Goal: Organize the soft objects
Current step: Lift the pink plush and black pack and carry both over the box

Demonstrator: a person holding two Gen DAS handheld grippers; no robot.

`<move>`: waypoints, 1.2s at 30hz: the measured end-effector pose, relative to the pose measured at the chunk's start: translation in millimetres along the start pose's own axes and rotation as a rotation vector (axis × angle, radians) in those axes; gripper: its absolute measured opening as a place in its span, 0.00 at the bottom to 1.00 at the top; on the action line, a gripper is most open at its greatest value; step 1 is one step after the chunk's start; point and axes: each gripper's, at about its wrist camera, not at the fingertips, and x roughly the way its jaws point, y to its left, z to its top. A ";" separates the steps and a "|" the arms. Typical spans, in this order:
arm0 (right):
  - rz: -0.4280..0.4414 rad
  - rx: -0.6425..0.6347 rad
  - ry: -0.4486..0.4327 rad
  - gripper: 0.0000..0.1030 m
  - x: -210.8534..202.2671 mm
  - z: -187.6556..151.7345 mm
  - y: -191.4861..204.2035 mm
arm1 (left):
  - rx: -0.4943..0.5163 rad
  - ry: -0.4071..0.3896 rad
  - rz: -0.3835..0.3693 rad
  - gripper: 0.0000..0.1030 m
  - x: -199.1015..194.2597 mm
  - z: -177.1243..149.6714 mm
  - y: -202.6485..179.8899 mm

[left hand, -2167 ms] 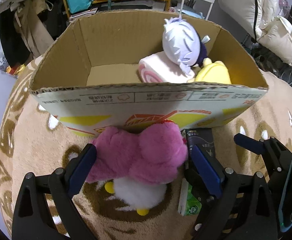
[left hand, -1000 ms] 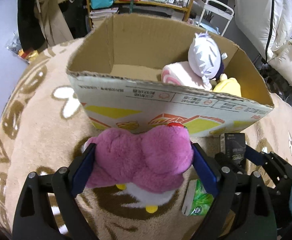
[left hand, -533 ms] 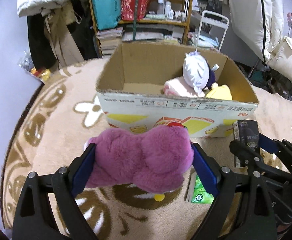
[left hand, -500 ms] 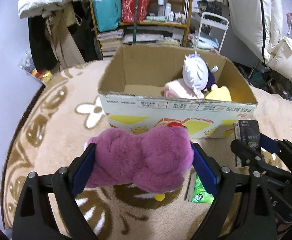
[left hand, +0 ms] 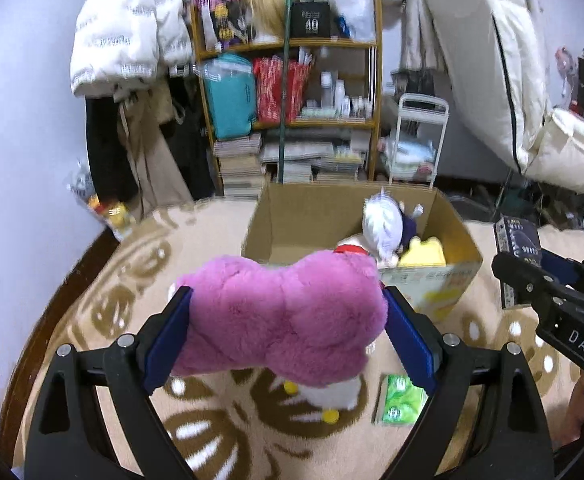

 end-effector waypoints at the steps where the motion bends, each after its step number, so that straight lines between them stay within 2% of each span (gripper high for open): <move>1: 0.000 0.000 -0.012 0.54 -2.3 1.2 0.1 | 0.003 -0.016 0.006 0.88 -1.4 1.4 0.0; 9: 0.020 -0.018 -0.084 0.54 -9.2 13.9 0.7 | -0.003 -0.121 -0.004 0.88 -8.0 14.5 2.5; 19: 0.047 -0.021 -0.129 0.54 -0.4 32.6 -0.5 | 0.027 -0.195 -0.037 0.88 -4.3 29.3 -0.8; 29: 0.092 -0.018 -0.158 0.54 18.2 46.5 -3.6 | 0.060 -0.216 -0.061 0.88 11.5 38.0 -6.0; 36: 0.120 0.016 -0.126 0.54 42.5 47.7 -12.2 | 0.078 -0.191 -0.058 0.88 33.4 40.1 -11.7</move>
